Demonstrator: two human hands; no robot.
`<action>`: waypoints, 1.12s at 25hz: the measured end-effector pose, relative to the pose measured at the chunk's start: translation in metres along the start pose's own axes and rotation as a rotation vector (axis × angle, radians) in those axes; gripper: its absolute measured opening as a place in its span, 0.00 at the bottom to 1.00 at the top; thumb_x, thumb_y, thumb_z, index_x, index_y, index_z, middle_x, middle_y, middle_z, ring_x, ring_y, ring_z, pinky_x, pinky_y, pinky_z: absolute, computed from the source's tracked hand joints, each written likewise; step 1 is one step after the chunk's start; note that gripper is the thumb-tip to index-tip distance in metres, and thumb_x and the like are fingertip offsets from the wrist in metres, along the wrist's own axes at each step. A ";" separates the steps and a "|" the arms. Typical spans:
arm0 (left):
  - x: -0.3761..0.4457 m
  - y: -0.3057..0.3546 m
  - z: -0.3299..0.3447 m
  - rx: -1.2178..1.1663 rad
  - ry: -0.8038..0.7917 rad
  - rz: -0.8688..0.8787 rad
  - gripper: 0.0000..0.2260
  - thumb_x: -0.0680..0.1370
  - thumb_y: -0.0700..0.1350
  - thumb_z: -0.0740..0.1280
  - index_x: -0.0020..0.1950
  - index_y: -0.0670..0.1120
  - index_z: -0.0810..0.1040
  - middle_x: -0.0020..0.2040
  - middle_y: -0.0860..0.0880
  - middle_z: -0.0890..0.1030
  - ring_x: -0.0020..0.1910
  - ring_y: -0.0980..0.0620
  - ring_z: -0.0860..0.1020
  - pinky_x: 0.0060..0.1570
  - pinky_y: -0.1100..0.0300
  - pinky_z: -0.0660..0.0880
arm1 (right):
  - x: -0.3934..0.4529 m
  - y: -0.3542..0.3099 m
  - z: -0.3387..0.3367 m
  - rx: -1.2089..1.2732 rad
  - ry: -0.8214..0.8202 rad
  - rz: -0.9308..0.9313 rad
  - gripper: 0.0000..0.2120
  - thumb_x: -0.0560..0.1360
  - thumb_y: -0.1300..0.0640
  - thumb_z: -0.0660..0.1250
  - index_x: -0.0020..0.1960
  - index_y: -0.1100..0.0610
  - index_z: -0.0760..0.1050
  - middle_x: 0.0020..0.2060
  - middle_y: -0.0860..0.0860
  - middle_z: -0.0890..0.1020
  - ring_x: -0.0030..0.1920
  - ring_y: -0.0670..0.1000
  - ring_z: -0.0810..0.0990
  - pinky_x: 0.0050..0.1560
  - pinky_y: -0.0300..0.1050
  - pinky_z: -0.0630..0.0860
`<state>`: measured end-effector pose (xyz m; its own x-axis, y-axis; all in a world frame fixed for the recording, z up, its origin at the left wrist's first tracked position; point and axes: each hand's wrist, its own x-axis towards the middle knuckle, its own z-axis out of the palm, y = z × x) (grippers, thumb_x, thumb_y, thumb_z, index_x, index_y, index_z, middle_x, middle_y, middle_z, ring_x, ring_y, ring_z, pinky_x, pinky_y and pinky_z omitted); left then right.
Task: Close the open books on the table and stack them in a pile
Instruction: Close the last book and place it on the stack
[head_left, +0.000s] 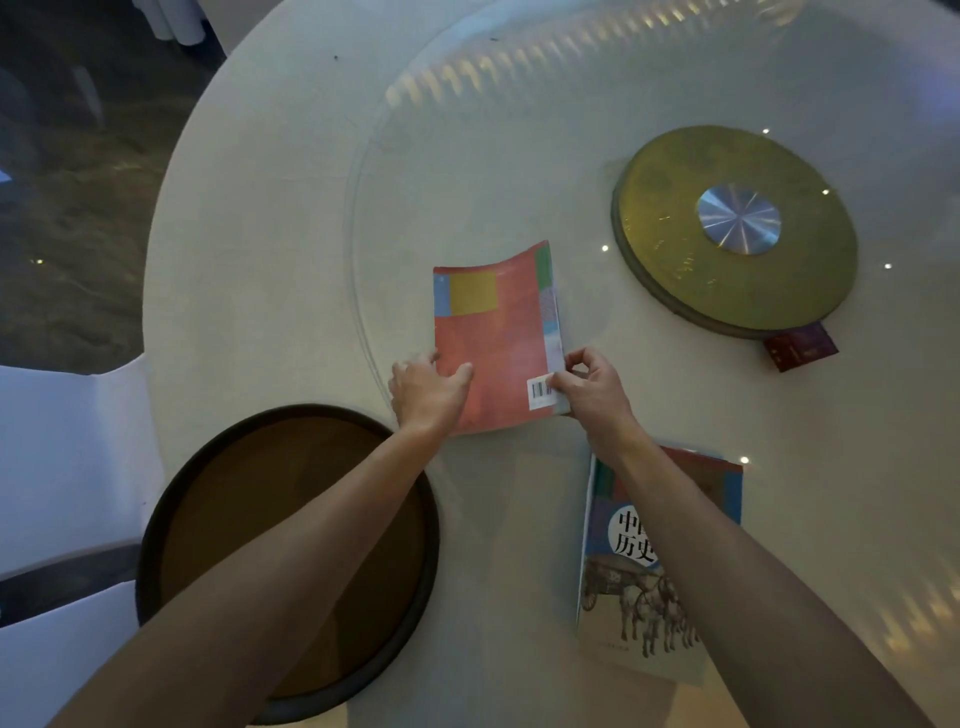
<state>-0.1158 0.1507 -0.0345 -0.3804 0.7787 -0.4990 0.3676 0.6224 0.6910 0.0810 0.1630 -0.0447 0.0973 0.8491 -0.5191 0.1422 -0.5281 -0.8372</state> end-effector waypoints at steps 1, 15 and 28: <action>-0.004 0.011 0.002 -0.073 -0.043 0.053 0.25 0.73 0.57 0.71 0.65 0.44 0.81 0.61 0.45 0.82 0.60 0.47 0.80 0.63 0.48 0.77 | -0.009 -0.004 -0.003 -0.006 -0.007 -0.061 0.08 0.77 0.66 0.67 0.44 0.55 0.71 0.42 0.60 0.83 0.40 0.58 0.83 0.44 0.56 0.79; -0.069 0.072 0.034 -0.375 -0.409 -0.075 0.14 0.75 0.35 0.60 0.59 0.38 0.78 0.48 0.38 0.85 0.39 0.43 0.85 0.37 0.52 0.82 | -0.103 0.006 -0.059 -0.273 -0.244 -0.331 0.12 0.79 0.48 0.70 0.58 0.53 0.78 0.53 0.50 0.84 0.54 0.47 0.84 0.52 0.49 0.84; -0.127 0.065 0.057 -0.361 -0.678 -0.062 0.19 0.66 0.38 0.62 0.55 0.40 0.79 0.47 0.42 0.84 0.37 0.47 0.78 0.32 0.57 0.70 | -0.127 0.053 -0.162 0.542 0.064 0.074 0.13 0.80 0.55 0.69 0.60 0.60 0.83 0.64 0.69 0.81 0.64 0.69 0.80 0.68 0.74 0.71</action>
<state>0.0047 0.0965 0.0442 0.2552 0.6940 -0.6732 0.0183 0.6927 0.7210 0.2352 0.0257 0.0050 0.1495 0.7991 -0.5822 -0.3930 -0.4923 -0.7767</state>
